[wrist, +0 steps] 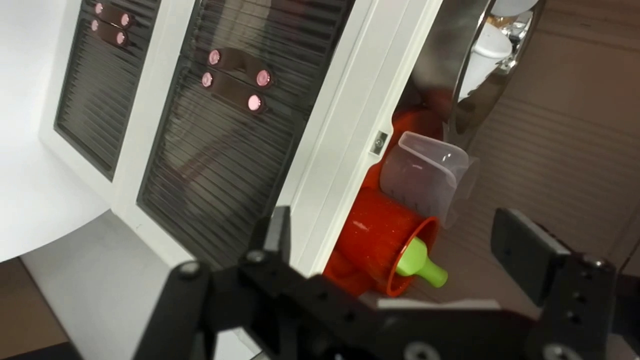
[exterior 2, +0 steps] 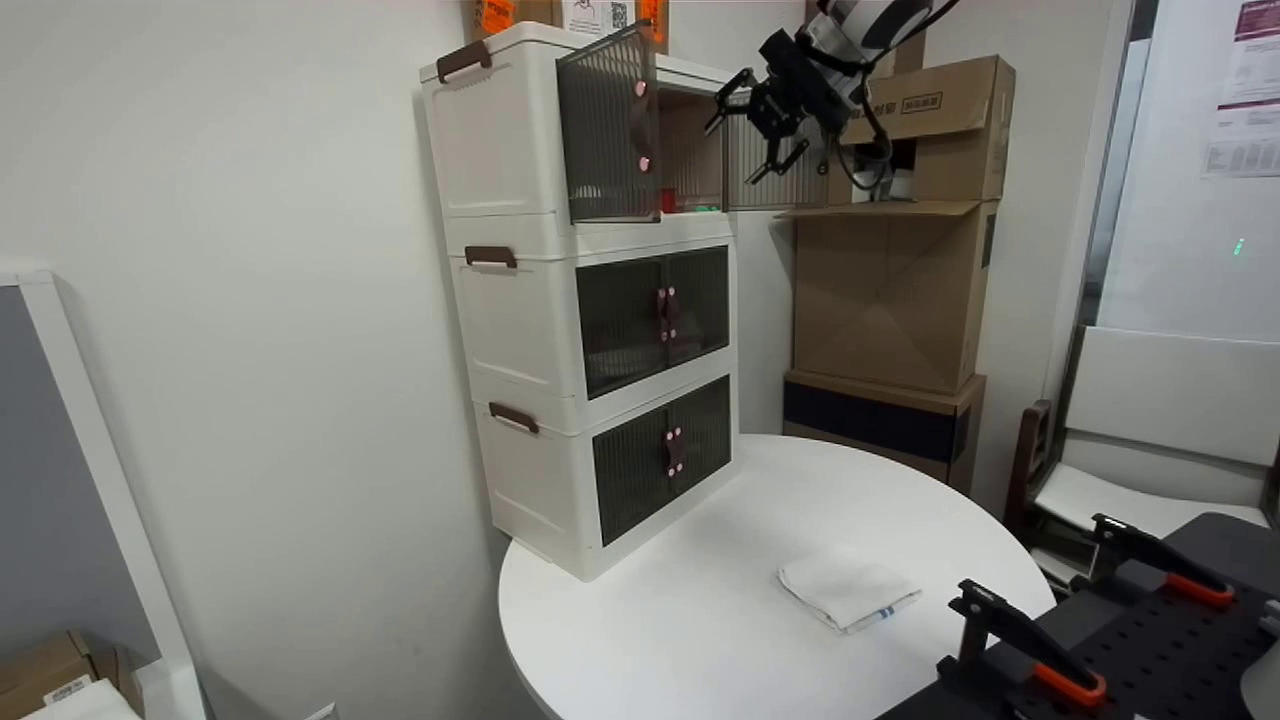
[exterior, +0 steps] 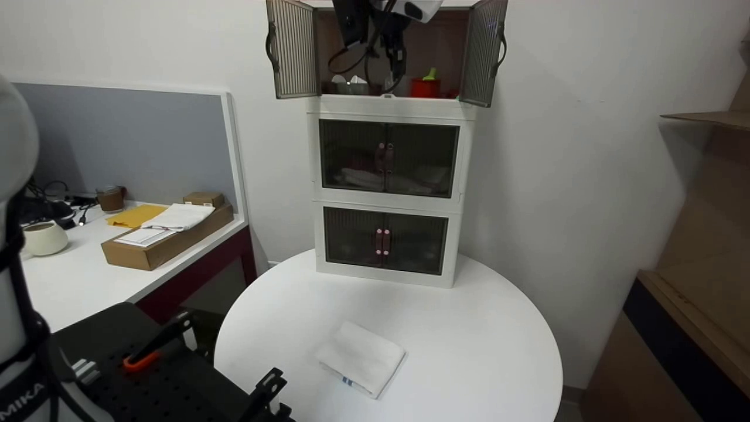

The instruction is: Remove the red cup from the top cabinet

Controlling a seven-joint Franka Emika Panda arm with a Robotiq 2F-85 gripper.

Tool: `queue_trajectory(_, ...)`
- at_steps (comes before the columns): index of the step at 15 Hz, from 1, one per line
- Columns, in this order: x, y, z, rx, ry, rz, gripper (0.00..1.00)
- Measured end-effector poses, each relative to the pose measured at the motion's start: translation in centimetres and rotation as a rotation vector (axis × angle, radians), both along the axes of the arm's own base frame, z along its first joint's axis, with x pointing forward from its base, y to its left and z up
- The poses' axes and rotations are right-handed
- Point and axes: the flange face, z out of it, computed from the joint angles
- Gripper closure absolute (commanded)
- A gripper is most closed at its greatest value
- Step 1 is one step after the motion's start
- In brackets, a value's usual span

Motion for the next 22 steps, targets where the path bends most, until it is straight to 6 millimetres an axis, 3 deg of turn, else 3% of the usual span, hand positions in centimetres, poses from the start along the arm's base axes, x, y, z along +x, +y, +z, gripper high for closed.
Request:
queue_trajectory(8, 2.5, -0.7, -1.5, 0.028, 0.021, -0.037, 0.0)
queue_trajectory(16, 9.0, -2.2, -2.4, 0.035, 0.002, -0.078, 0.0)
queue_trajectory(22, 13.2, -0.5, -1.6, 0.041, -0.015, -0.071, 0.0)
